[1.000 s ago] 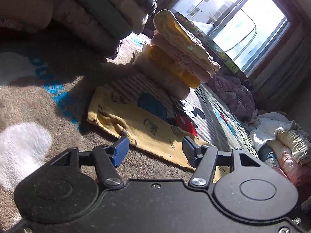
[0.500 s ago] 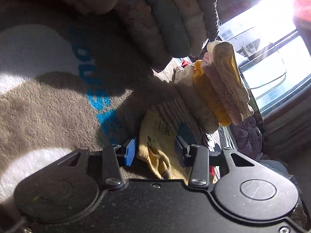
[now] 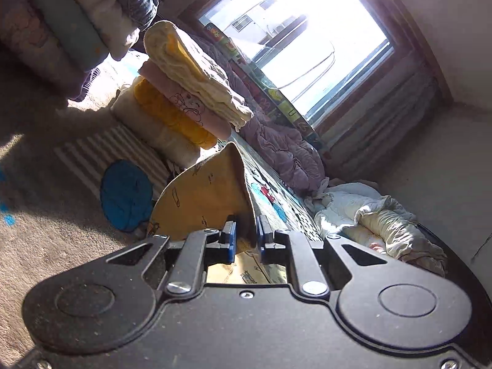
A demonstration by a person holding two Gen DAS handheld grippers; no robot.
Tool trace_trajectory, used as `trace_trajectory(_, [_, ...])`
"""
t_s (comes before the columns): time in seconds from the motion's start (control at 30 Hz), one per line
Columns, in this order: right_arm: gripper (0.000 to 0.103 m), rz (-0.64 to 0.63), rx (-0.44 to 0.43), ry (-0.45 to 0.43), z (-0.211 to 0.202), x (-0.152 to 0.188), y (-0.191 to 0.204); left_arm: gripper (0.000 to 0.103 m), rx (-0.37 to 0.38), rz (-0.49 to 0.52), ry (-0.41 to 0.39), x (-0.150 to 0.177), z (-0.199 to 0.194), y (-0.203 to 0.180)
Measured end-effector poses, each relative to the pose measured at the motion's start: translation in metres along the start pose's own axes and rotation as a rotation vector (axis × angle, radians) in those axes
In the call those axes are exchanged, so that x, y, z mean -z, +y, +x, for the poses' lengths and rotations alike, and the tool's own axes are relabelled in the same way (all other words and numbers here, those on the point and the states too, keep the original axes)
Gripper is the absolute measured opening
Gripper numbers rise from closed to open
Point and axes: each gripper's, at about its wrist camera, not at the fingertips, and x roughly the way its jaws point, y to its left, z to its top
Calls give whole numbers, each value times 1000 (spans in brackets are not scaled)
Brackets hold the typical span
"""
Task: Fold clothes
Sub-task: 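Grasp the shirt's other sleeve with the right gripper while the left gripper pinches the side edge, then lift the sleeve with the right gripper while the left gripper holds the shirt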
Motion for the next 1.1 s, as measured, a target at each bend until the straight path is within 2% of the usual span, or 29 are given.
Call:
trace_trajectory(0.1, [50, 96, -112, -3, 3, -5, -5, 8, 48, 110, 52, 18, 12, -38])
trace_trajectory(0.23, [53, 239, -213, 1, 12, -9, -19, 6, 109, 255, 123, 42, 27, -86])
trace_trajectory(0.4, [57, 403, -277, 26, 29, -6, -36, 5, 149, 428, 229, 82, 31, -103])
trace_trajectory(0.5, [63, 482, -319, 51, 41, -2, -41, 5, 174, 531, 289, 105, 32, -113])
trace_trajectory(0.63, [71, 480, -354, 78, 53, 0, -29, 5, 198, 662, 328, 123, 26, -119])
trace_trajectory(0.77, [72, 495, -362, 62, 58, -1, -26, 5, 214, 779, 341, 139, 22, -126])
trace_trajectory(0.87, [72, 491, -346, 54, 57, -1, -26, 5, 216, 811, 338, 146, 23, -127])
trace_trajectory(0.9, [68, 473, -324, 49, 55, -1, -25, 5, 218, 817, 336, 149, 23, -128])
trace_trajectory(0.93, [55, 449, -298, 49, 53, -2, -25, 5, 217, 822, 336, 151, 23, -129])
trace_trajectory(0.97, [48, 433, -285, 53, 53, -2, -25, 5, 216, 826, 337, 153, 23, -129])
trace_trajectory(1.03, [26, 420, -275, 50, 52, -1, -26, 5, 211, 837, 341, 156, 25, -128])
trace_trajectory(1.1, [19, 399, -269, 44, 51, -2, -26, 5, 200, 837, 355, 157, 25, -127])
